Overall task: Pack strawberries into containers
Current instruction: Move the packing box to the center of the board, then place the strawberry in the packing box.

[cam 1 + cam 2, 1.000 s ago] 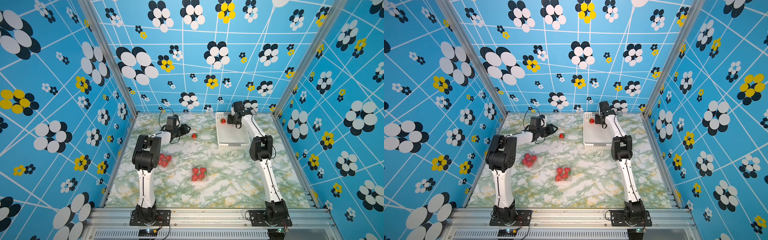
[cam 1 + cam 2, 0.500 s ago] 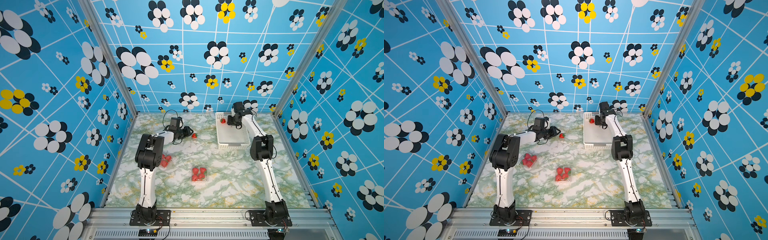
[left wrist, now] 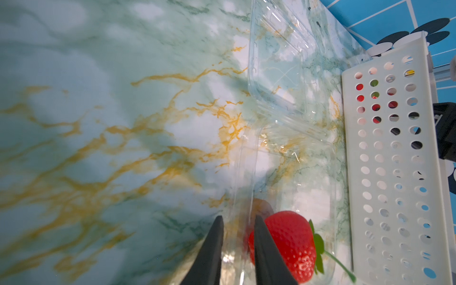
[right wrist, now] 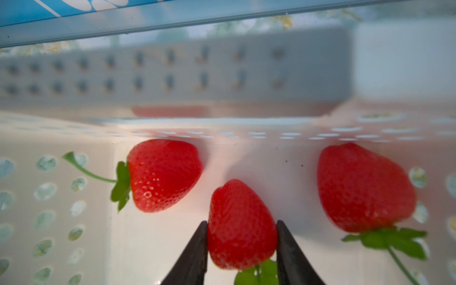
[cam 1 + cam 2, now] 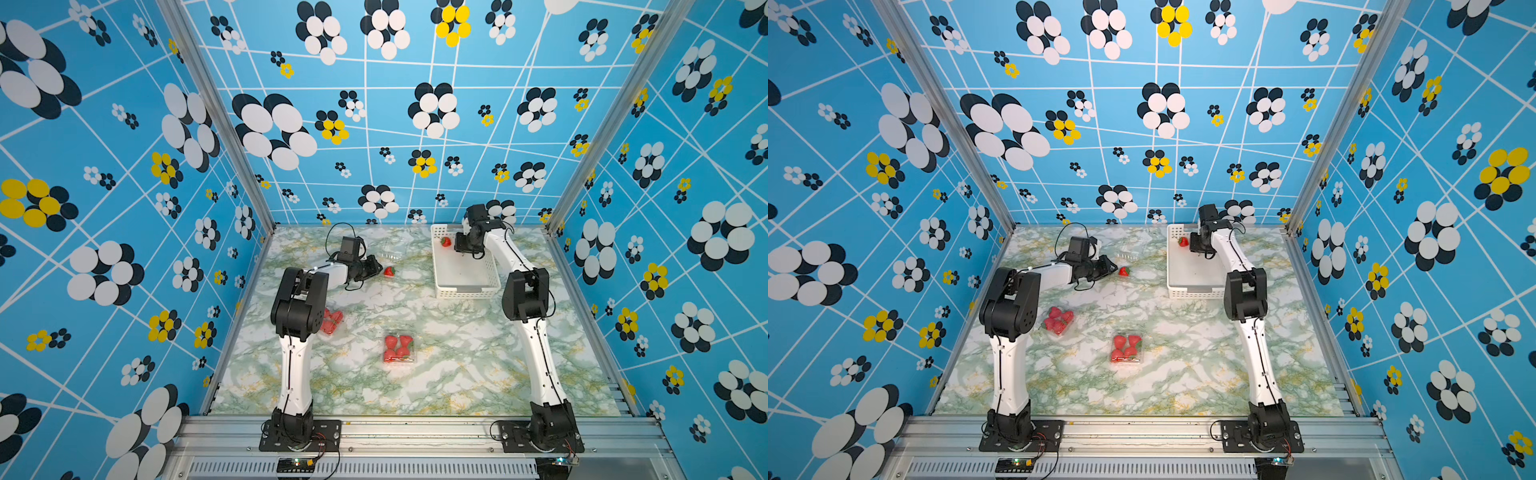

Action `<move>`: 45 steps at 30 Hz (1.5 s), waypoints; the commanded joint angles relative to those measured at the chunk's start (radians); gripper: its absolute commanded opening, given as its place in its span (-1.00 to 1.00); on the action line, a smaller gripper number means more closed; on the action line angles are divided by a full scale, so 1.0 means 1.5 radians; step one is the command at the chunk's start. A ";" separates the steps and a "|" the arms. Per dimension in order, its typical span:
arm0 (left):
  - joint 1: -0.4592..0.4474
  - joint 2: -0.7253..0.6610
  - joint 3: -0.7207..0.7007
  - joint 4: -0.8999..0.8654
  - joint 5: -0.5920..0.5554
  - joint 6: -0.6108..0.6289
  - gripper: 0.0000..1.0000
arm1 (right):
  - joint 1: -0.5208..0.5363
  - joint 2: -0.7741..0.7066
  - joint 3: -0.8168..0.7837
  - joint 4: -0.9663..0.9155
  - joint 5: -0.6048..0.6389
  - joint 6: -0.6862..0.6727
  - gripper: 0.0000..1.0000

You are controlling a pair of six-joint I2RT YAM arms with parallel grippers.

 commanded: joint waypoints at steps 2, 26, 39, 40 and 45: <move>-0.005 0.003 -0.012 -0.008 0.000 0.004 -0.60 | 0.007 -0.036 -0.033 -0.057 -0.011 0.004 -0.64; -0.071 -0.120 -0.083 -0.111 -0.028 -0.005 -0.64 | 0.159 -0.386 -0.363 0.052 -0.167 0.031 -0.69; -0.102 -0.179 -0.170 -0.086 -0.054 -0.032 -0.52 | 0.232 -0.316 -0.390 0.081 -0.198 0.054 -0.69; -0.102 -0.188 -0.181 -0.076 -0.060 -0.036 -0.49 | 0.234 -0.311 -0.392 0.083 -0.199 0.055 -0.69; -0.099 -0.224 -0.198 -0.065 -0.073 -0.033 -0.30 | 0.241 -0.276 -0.381 0.073 -0.200 0.054 -0.68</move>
